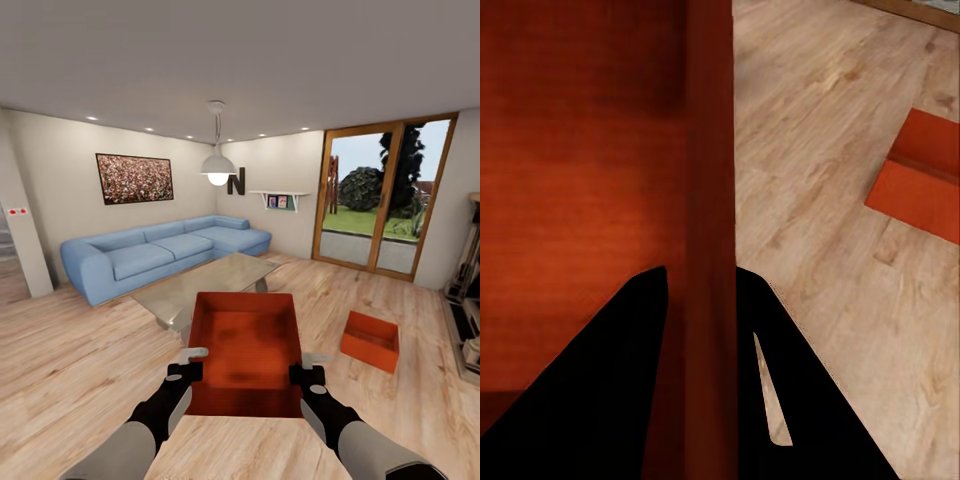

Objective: Move the two storage containers from the living room to the garage. In the garage, place one container on the floor and stack the other container on top of it (either order is fine).

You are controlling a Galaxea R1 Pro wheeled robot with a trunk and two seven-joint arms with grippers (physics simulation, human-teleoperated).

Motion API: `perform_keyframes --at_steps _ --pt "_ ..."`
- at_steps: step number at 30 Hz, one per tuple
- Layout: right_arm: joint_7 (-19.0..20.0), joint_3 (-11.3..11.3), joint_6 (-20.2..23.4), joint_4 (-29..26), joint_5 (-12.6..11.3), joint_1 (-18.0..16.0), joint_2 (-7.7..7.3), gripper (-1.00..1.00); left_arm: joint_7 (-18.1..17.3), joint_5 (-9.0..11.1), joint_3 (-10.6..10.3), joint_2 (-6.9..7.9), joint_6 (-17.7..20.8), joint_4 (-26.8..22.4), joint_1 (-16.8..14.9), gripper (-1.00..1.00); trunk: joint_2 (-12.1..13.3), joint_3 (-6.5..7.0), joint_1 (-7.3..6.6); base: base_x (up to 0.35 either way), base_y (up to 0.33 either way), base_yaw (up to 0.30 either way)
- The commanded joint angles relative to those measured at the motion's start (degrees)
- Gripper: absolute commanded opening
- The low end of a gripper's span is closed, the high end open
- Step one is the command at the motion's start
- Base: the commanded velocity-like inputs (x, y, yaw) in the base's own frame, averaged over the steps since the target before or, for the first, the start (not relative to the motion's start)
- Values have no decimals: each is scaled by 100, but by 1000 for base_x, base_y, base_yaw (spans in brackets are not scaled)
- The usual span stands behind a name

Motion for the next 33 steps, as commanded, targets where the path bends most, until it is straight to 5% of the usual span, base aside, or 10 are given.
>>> perform_keyframes --at_steps 1,33 --pt "43 44 -9 5 -88 -1 1 -100 120 183 172 -3 50 -158 -6 -100 -8 -10 1 0 0 269" --pt "43 43 -9 5 -88 -1 1 -100 120 183 180 -3 50 -158 -2 -100 -8 -10 1 0 0 269"
